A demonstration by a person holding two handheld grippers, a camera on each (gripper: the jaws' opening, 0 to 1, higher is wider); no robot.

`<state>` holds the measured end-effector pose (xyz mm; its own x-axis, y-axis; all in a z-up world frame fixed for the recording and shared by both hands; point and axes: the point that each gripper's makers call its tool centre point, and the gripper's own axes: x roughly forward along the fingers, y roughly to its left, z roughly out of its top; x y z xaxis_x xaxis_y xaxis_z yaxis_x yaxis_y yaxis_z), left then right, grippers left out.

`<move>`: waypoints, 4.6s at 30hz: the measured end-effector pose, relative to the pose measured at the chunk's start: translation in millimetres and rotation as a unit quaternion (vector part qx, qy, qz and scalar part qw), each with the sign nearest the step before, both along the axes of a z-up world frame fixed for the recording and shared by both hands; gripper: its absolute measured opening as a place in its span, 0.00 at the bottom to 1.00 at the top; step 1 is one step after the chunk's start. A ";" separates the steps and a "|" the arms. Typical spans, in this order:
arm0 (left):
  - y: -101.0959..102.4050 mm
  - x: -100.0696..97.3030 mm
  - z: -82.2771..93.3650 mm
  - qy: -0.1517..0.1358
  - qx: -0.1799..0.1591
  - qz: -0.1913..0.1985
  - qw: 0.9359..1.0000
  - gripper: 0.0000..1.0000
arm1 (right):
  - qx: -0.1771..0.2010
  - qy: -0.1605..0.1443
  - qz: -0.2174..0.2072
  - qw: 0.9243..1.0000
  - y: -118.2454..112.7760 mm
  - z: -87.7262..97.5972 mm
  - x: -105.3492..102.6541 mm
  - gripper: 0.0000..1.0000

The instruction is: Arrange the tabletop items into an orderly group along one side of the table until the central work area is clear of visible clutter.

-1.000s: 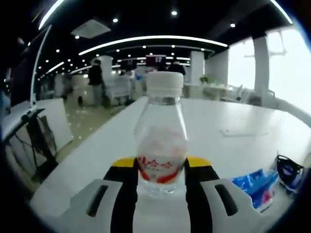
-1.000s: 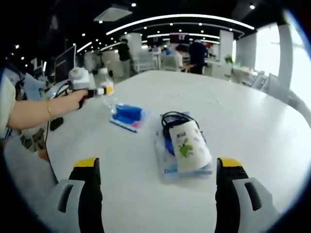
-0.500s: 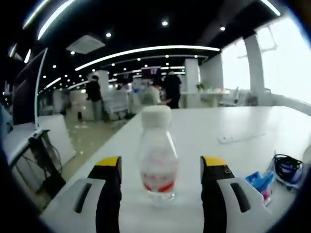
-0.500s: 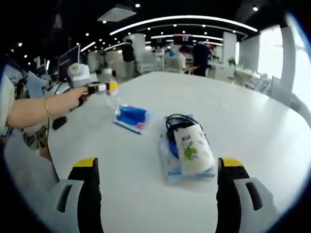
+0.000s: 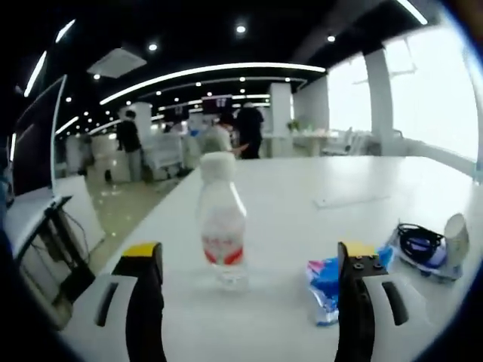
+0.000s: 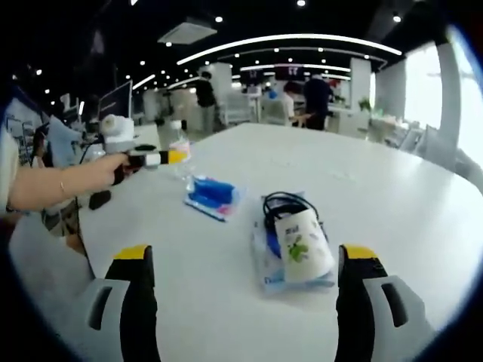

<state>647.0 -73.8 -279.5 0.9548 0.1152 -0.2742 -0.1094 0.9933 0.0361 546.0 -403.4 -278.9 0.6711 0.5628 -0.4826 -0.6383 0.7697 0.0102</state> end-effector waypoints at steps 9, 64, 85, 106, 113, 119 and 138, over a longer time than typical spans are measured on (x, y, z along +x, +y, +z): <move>-17.8 -24.4 3.9 0.022 0.003 -0.037 0.999 0.99 | 0.031 0.018 0.008 0.999 6.6 4.4 9.3 1.00; -88.6 -148.5 30.4 0.078 -0.010 -0.163 0.984 0.99 | 0.026 0.004 0.095 0.995 135.6 -37.7 95.0 0.69; -101.1 -152.6 14.6 0.083 0.022 -0.187 0.979 0.94 | -0.035 0.044 0.035 0.998 136.1 -102.7 125.2 0.30; -108.3 -153.0 5.2 0.099 0.006 -0.196 0.976 0.93 | -0.006 0.071 0.000 0.997 132.7 -103.5 134.5 0.01; -108.1 -151.8 6.8 0.098 0.029 -0.197 0.975 0.93 | 0.007 0.076 -0.006 0.997 130.0 -87.8 131.6 0.01; -112.6 -154.0 3.0 0.107 0.014 -0.205 0.973 0.93 | 0.034 0.097 -0.035 0.994 120.7 -74.9 133.5 0.01; -123.4 -154.0 3.0 0.109 0.010 -0.223 0.969 0.93 | 0.078 0.101 -0.109 0.986 53.0 -27.5 138.5 0.01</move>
